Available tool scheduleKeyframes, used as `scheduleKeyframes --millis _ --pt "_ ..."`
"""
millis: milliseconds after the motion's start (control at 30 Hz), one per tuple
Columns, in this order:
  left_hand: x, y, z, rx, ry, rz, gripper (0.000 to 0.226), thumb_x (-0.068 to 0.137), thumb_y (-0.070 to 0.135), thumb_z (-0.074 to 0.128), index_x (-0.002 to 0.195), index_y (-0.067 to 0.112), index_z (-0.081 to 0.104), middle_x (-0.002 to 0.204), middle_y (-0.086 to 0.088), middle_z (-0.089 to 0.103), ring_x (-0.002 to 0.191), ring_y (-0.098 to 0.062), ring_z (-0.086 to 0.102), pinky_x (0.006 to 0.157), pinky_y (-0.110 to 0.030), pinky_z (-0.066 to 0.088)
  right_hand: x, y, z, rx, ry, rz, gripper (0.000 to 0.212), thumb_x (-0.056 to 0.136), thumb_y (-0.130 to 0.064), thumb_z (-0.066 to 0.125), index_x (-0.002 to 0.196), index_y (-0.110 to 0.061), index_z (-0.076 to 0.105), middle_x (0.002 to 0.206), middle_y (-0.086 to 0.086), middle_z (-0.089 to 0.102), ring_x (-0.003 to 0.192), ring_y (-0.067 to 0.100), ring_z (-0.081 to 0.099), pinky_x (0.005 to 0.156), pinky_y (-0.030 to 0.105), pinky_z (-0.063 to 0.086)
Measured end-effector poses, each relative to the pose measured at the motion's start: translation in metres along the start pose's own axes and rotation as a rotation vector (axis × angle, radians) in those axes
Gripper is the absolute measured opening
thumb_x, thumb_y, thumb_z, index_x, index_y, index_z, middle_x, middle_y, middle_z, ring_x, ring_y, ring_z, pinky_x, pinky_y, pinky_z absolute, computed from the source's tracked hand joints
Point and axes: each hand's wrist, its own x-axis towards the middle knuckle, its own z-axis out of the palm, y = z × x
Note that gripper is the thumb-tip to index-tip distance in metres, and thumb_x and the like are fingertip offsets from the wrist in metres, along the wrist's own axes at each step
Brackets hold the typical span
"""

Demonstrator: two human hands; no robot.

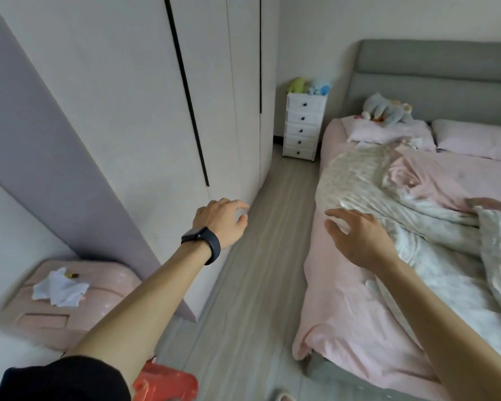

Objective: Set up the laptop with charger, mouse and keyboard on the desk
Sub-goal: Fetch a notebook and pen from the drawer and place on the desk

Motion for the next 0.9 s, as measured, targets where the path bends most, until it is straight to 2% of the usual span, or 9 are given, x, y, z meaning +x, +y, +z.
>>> scheduleKeyframes --millis 167,300,400,667,900 --pt "0.123 -0.016 0.036 0.004 -0.084 0.017 0.037 0.095 0.041 0.042 0.129 0.04 0.055 0.132 0.003 0.059 0.122 -0.023 0.052 0.1 -0.04 0.041 0.113 0.022 0.038 -0.012 -0.015 0.043 0.034 0.096 -0.046 0.05 0.126 -0.036 0.064 0.124 -0.001 0.068 0.119 0.031 0.059 0.096 0.041 0.046" --pt "0.23 -0.021 0.056 0.003 -0.138 0.014 0.037 0.095 0.041 0.042 0.129 0.039 0.055 0.132 0.003 0.058 0.122 -0.022 0.052 0.099 -0.038 0.041 0.219 0.042 0.057 0.012 -0.074 0.077 0.036 0.096 -0.049 0.048 0.127 -0.038 0.063 0.126 -0.001 0.067 0.119 0.027 0.059 0.098 0.042 0.048" --pt "0.31 -0.021 0.067 0.0 -0.183 0.018 0.037 0.095 0.042 0.041 0.13 0.039 0.055 0.132 0.003 0.058 0.122 -0.021 0.052 0.098 -0.037 0.042 0.304 0.052 0.061 0.032 -0.087 0.104 0.035 0.098 -0.044 0.051 0.128 -0.033 0.064 0.128 0.001 0.067 0.119 0.029 0.06 0.098 0.039 0.046" --pt "0.52 -0.024 0.088 -0.104 -0.243 0.028 0.038 0.094 0.042 0.043 0.131 0.039 0.054 0.133 0.004 0.057 0.123 -0.021 0.052 0.099 -0.041 0.044 0.498 0.072 0.072 0.018 -0.159 0.145 0.036 0.098 -0.049 0.048 0.128 -0.037 0.062 0.129 -0.002 0.066 0.119 0.027 0.06 0.099 0.042 0.049" --pt "0.732 -0.022 0.12 -0.186 -0.272 0.058 0.04 0.093 0.041 0.044 0.132 0.038 0.052 0.132 0.004 0.057 0.118 -0.021 0.056 0.093 -0.037 0.048 0.685 0.106 0.093 0.025 -0.16 0.223 0.036 0.097 -0.049 0.049 0.128 -0.037 0.062 0.13 -0.003 0.066 0.119 0.025 0.06 0.102 0.043 0.048"
